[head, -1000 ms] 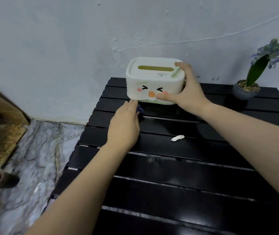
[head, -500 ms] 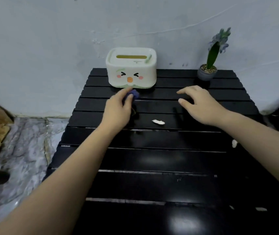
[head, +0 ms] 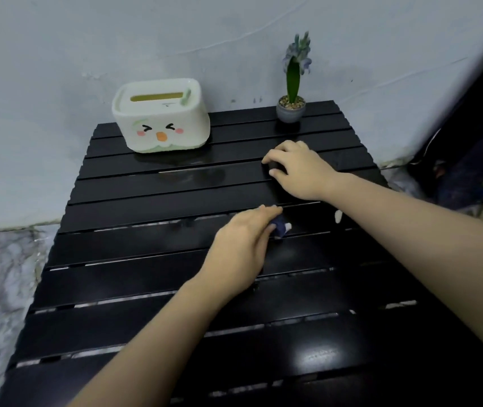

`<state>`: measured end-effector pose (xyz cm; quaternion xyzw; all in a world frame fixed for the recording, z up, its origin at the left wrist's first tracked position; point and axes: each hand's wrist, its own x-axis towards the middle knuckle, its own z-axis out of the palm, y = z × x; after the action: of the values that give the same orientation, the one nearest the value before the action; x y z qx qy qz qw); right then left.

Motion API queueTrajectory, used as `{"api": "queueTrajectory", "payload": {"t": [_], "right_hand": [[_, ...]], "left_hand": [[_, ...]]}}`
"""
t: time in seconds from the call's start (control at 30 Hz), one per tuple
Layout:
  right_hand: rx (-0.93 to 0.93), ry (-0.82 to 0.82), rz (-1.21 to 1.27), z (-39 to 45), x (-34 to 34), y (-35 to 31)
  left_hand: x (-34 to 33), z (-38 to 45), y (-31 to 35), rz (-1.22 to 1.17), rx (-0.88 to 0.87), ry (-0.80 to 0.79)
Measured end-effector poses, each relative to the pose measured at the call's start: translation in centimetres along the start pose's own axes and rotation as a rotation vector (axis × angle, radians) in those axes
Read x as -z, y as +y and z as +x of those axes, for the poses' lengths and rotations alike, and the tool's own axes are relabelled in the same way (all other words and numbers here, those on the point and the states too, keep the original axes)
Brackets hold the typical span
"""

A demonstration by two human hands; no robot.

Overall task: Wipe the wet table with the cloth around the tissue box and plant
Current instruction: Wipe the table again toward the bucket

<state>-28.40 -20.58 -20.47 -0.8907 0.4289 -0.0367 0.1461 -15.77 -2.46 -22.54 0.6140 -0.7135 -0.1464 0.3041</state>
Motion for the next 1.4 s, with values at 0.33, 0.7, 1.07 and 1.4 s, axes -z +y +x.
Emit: {"api": "queueTrajectory", "payload": {"t": [0.33,0.7,1.07,1.4], "right_hand": [[0.059,-0.035,0.047,-1.2,0.8,1.7],[-0.037,0.081,0.108,-6.7,2.1,4.1],[-0.284,0.104,0.033,-20.5,2.6,4.2],[-0.288,0.165,0.005,-23.1,0.7,3.2]], "left_hand": [[1.4,1.7,-3.1,0.023,0.388,0.218],[-2.4,-1.6,4.4,-0.181,-0.178,-0.154],[-1.3,5.2,-1.2,0.151,0.476,0.212],[-5.6,6.1,6.1,-0.196,-0.020,0.003]]}}
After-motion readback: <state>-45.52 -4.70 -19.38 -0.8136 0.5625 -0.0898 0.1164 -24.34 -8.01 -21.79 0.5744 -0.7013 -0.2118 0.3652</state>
